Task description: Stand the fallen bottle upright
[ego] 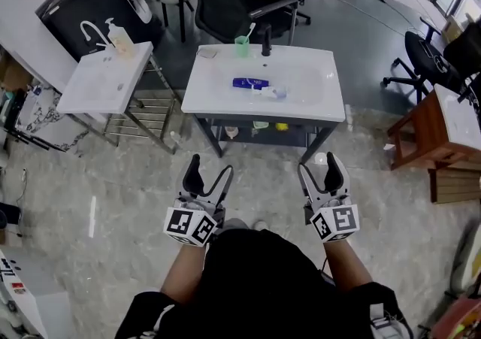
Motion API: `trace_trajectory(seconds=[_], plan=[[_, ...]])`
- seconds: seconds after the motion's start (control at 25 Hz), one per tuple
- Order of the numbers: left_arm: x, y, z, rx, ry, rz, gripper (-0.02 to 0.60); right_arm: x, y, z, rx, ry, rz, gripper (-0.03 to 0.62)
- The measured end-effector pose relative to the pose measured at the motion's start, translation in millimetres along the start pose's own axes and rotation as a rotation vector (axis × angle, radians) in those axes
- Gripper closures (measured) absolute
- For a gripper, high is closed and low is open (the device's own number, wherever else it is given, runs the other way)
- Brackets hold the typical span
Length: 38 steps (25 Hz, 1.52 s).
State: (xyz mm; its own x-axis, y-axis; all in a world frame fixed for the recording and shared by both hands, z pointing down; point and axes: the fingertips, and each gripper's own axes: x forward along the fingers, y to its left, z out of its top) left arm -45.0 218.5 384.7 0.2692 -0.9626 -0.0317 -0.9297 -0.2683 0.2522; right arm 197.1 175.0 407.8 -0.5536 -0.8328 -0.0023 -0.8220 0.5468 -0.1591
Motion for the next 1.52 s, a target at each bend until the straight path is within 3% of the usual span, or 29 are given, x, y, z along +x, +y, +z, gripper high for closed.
trace_trajectory(seconds=[0.52,1.04,1.52], plan=[[68,32,-10,-0.016,0.022,-0.035,0.189,51,-31,-4,-0.003,0.025,-0.047,0.255],[180,91,5,-0.018,0.03,-0.113,0.189,166,-60,9,-0.023,0.031,-0.075,0.255],[236,147,4,-0.011,0.07,-0.152,0.19,248,-58,-8,-0.033,0.082,-0.075,0.255]])
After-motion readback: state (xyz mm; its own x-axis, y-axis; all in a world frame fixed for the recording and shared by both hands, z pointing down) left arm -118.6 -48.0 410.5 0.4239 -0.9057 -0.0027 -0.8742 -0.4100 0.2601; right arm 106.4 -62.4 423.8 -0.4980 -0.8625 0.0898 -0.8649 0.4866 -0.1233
